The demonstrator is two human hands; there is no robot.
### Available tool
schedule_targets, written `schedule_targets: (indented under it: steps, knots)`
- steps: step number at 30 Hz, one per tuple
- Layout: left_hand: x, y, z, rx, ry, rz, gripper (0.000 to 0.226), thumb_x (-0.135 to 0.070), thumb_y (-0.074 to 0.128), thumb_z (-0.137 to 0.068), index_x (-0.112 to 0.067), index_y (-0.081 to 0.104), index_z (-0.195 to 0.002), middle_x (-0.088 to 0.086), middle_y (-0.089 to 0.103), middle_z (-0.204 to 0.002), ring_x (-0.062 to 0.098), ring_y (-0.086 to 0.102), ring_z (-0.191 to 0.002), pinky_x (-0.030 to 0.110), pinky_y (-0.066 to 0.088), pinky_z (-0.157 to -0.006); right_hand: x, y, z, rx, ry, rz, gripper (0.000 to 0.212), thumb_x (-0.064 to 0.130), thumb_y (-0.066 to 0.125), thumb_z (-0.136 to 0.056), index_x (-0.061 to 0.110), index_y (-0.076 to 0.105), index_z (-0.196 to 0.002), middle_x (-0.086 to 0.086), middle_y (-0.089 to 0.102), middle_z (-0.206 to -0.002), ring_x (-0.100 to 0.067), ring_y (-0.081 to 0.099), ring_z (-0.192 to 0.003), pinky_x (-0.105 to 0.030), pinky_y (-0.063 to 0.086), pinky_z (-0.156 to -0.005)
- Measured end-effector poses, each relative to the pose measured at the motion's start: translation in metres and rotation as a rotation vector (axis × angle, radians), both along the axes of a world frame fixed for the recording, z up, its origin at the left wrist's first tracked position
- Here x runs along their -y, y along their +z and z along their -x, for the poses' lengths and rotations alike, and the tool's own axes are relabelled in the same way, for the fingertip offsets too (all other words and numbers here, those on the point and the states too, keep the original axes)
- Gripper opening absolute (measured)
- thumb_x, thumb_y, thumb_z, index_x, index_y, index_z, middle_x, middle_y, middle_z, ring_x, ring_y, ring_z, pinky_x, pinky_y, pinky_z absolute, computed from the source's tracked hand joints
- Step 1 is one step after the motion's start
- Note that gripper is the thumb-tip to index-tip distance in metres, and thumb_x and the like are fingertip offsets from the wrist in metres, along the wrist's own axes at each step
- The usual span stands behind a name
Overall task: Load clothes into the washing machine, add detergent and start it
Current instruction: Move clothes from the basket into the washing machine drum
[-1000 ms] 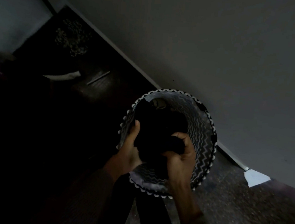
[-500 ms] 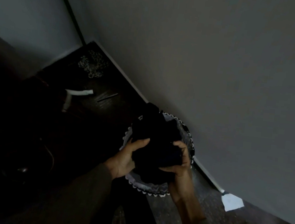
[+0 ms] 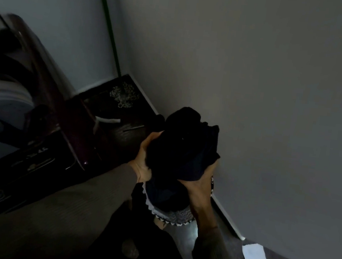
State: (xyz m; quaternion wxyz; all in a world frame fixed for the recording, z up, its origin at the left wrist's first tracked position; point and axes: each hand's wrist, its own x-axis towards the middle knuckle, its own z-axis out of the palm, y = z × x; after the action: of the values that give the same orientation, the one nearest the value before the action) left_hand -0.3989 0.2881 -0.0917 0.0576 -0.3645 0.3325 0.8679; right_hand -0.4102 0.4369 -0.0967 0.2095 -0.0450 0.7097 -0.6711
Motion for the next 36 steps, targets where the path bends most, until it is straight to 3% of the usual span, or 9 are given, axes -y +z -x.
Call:
schedule_targets:
  steps: [5,13,21,24,30,33,34,35,36]
  knots:
    - [0.018,0.052,-0.002,-0.06,-0.135,0.065,0.043,-0.052,0.041,-0.095,-0.029,0.077,-0.101,-0.002,0.077,-0.095,0.014,0.073,-0.084,0.031,0.053,-0.081,0.007,0.043,0.01,-0.005,-0.05,0.131,0.101,0.032,0.086,-0.048,0.042,0.035,-0.135,0.016,0.053,-0.135,-0.005,0.058,-0.12,-0.043,0.049,-0.103]
    - [0.071,0.077,-0.024,-0.067,-0.2,0.069,0.052,-0.048,0.023,-0.105,-0.023,0.041,-0.146,0.005,0.066,-0.114,0.026,0.066,-0.101,0.051,0.05,-0.085,0.048,0.117,0.027,-0.017,0.011,0.289,0.101,0.021,0.081,-0.052,0.022,0.037,-0.143,-0.003,0.055,-0.138,-0.024,0.059,-0.121,-0.051,0.053,-0.096]
    - [0.118,0.138,-0.081,-0.331,0.113,-0.076,0.066,-0.05,0.085,-0.061,-0.01,0.074,-0.113,0.016,0.068,-0.121,0.033,0.068,-0.106,0.05,0.053,-0.096,0.136,0.172,-0.014,0.044,0.197,0.422,0.094,0.016,0.08,-0.059,0.021,0.039,-0.143,-0.001,0.058,-0.136,-0.024,0.061,-0.12,-0.049,0.051,-0.099]
    - [0.142,0.163,-0.1,-0.248,0.331,-0.015,0.05,-0.05,0.053,-0.091,-0.009,0.08,-0.079,0.013,0.076,-0.087,0.027,0.074,-0.075,0.041,0.058,-0.072,0.166,0.195,-0.031,-0.054,0.321,0.329,0.088,0.025,0.087,-0.058,0.029,0.045,-0.135,0.011,0.062,-0.127,-0.012,0.064,-0.114,-0.035,0.056,-0.091]
    - [0.185,0.206,-0.14,-0.186,0.508,0.041,0.049,-0.043,0.03,-0.104,-0.011,0.063,-0.089,0.009,0.073,-0.064,0.023,0.071,-0.055,0.028,0.055,-0.046,0.208,0.216,-0.051,-0.425,0.425,0.039,0.094,0.054,0.087,-0.058,0.043,0.04,-0.138,0.03,0.041,-0.126,0.016,0.043,-0.116,-0.018,0.047,-0.096]
    - [0.203,0.222,-0.159,-0.166,0.579,0.016,0.042,-0.033,0.027,-0.107,-0.015,0.064,-0.105,0.013,0.077,-0.087,0.03,0.071,-0.087,0.017,0.057,-0.062,0.217,0.205,-0.054,-0.309,0.614,0.065,0.121,0.066,0.084,-0.052,0.046,0.016,-0.151,0.03,0.036,-0.146,0.0,0.038,-0.136,-0.03,0.043,-0.107]
    - [0.208,0.226,-0.166,-0.154,0.592,-0.007,0.041,-0.033,0.026,-0.107,-0.016,0.062,-0.118,-0.006,0.002,-0.135,0.033,0.064,-0.105,0.018,0.055,-0.076,0.22,0.198,-0.055,-0.289,0.651,0.095,0.125,0.069,0.083,-0.051,0.045,0.014,-0.152,0.027,0.033,-0.15,0.0,0.036,-0.139,-0.03,0.042,-0.108]
    - [0.215,0.226,-0.173,-0.119,0.608,-0.032,0.043,-0.033,0.026,-0.107,-0.014,0.058,-0.127,-0.015,0.048,-0.075,0.032,0.06,-0.108,0.022,0.054,-0.08,0.224,0.192,-0.058,-0.279,0.655,0.1,0.125,0.069,0.083,-0.05,0.045,0.014,-0.152,0.027,0.032,-0.152,0.002,0.036,-0.139,-0.028,0.043,-0.107]
    - [0.222,0.222,-0.177,-0.104,0.619,-0.038,0.043,-0.031,0.025,-0.108,-0.01,0.052,-0.135,-0.002,0.06,-0.103,0.027,0.059,-0.101,0.026,0.054,-0.076,0.229,0.188,-0.06,-0.264,0.646,0.089,0.124,0.065,0.086,-0.05,0.046,0.015,-0.151,0.027,0.033,-0.151,0.003,0.036,-0.138,-0.026,0.045,-0.104]
